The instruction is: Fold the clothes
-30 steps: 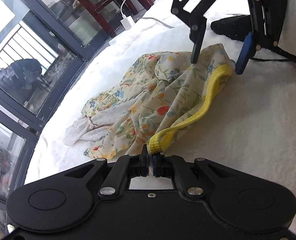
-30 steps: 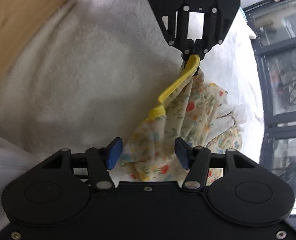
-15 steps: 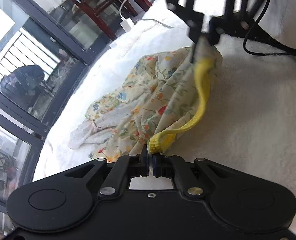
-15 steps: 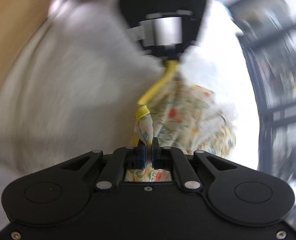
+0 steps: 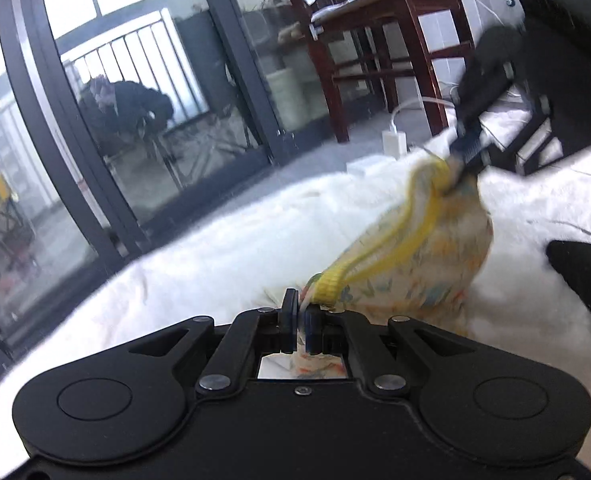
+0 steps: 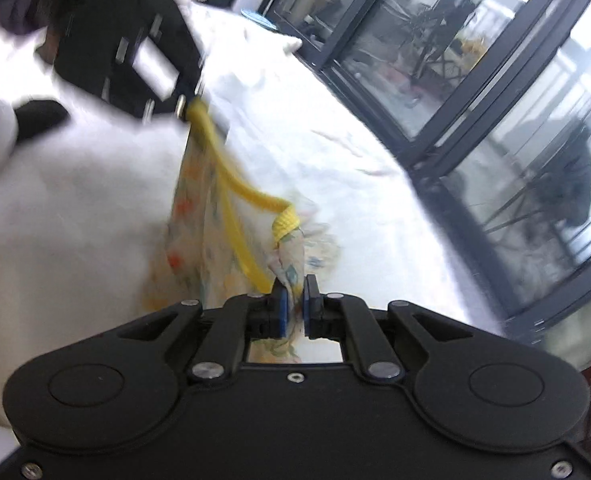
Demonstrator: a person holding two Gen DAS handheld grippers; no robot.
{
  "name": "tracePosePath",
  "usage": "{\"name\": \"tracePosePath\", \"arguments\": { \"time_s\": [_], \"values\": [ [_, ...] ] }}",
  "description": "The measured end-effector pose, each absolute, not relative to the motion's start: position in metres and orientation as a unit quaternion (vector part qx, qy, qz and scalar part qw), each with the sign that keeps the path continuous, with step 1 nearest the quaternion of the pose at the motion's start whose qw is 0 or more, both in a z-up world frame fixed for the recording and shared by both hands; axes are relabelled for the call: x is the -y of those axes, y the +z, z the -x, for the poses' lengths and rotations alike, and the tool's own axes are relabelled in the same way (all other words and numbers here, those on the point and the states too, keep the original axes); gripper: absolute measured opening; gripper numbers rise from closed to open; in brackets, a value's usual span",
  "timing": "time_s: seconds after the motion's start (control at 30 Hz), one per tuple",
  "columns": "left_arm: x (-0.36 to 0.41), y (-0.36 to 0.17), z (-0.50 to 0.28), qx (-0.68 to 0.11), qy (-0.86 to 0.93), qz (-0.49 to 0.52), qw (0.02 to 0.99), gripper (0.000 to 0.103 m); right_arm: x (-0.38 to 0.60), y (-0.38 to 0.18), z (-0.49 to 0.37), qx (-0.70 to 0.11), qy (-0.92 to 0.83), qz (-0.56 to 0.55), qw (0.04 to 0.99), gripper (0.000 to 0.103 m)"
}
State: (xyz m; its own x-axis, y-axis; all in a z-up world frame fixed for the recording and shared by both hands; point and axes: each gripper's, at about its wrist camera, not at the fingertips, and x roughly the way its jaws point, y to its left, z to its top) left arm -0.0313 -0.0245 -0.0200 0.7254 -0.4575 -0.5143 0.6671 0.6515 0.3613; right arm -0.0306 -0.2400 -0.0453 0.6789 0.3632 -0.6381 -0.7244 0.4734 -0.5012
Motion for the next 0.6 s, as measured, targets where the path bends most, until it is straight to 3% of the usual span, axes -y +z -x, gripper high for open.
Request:
{"name": "tracePosePath", "arguments": {
  "time_s": [0.1,0.17,0.23,0.27,0.3,0.4,0.6],
  "values": [
    [0.027,-0.007,0.019,-0.202,-0.321,-0.275,0.883,0.003,0.239,-0.050,0.027,-0.243,0.344,0.389,0.819,0.011],
    [0.031,-0.003,0.013,-0.210,-0.318,-0.269,0.885,0.003,0.234,-0.052,0.028,-0.239,0.339,0.394,0.820,0.029],
    [0.036,-0.002,0.009,-0.220,-0.317,-0.258,0.886,0.003,0.223,-0.061,0.039,-0.222,0.331,0.424,0.813,0.039],
    [0.040,-0.003,0.007,-0.227,-0.319,-0.254,0.885,0.003,0.219,-0.066,0.046,-0.211,0.324,0.444,0.808,0.051],
    [0.043,-0.004,0.007,-0.230,-0.321,-0.258,0.882,0.003,0.216,-0.071,0.055,-0.201,0.316,0.461,0.805,0.055],
    [0.047,-0.016,0.010,-0.235,-0.324,-0.287,0.870,0.003,0.212,-0.077,0.057,-0.197,0.258,0.453,0.831,0.055],
    [0.040,-0.074,0.004,-0.360,-0.324,-0.225,0.845,0.003,0.239,-0.076,0.002,-0.310,0.199,0.280,0.886,0.059]
  ]
}}
